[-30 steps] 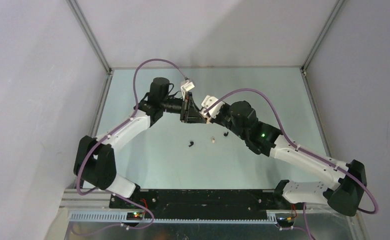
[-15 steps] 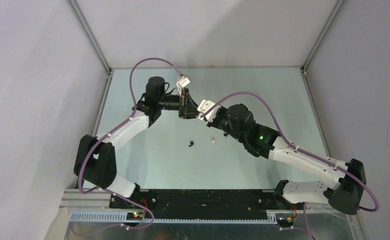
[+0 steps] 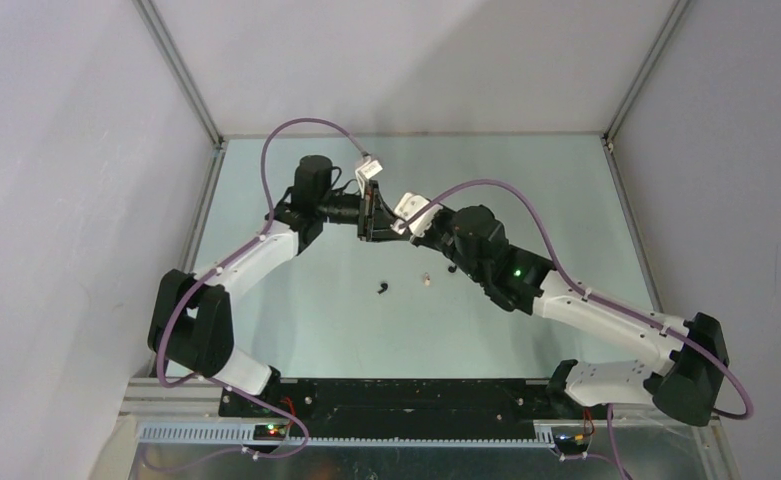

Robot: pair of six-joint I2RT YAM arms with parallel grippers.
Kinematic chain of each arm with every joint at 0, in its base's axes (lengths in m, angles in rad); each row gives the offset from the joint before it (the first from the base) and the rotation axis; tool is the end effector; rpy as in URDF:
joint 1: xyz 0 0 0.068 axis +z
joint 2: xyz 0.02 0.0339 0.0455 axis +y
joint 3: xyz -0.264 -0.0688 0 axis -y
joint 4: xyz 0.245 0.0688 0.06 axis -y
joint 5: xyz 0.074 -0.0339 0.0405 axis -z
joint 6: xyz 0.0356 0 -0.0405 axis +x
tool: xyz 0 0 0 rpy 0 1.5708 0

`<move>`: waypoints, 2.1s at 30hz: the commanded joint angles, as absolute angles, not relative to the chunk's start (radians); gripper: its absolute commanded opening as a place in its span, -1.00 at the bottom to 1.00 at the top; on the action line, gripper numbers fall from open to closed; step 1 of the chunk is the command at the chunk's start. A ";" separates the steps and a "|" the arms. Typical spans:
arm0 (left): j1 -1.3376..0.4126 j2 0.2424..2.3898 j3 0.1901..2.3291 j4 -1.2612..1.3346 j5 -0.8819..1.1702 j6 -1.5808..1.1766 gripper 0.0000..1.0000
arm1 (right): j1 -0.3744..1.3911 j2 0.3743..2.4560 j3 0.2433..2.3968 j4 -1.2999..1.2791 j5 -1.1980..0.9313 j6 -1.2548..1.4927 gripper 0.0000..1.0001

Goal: Insert the wireless bluetooth earbuds into the charging case
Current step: Place the right earbud at the center of the board, then open the charging case at the center of the board.

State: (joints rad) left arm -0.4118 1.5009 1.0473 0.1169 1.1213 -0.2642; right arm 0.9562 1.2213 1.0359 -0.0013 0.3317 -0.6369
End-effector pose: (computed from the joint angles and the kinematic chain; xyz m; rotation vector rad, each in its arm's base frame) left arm 0.2919 -0.1625 0.2939 0.9410 1.7522 -1.5036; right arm 0.1751 0.2280 0.3554 -1.0697 1.3820 -0.0580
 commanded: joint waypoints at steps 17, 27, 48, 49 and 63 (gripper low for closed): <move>-0.420 1.484 1.102 -0.291 1.026 0.206 -1.00 | 0.462 1.716 1.104 -0.293 -0.252 -0.337 -0.66; -0.515 1.473 1.102 -0.344 0.946 0.287 -1.00 | 0.459 1.787 1.185 -0.374 -0.228 -0.327 -0.16; -0.560 1.502 1.145 -0.416 0.967 0.339 -1.00 | 0.515 1.255 1.135 -0.489 -0.810 -0.380 0.53; -0.564 1.501 1.147 -0.427 0.970 0.349 -1.00 | 0.539 1.263 1.136 -0.488 -0.784 -0.383 0.55; -0.569 1.482 1.174 -0.519 1.071 0.414 -1.00 | 0.586 1.343 1.108 -0.436 -0.657 -0.387 0.68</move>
State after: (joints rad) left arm -0.5621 1.5043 1.1263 -0.4908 1.0145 0.3717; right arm 0.5785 1.3388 1.1011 -0.4648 -0.6785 -0.3740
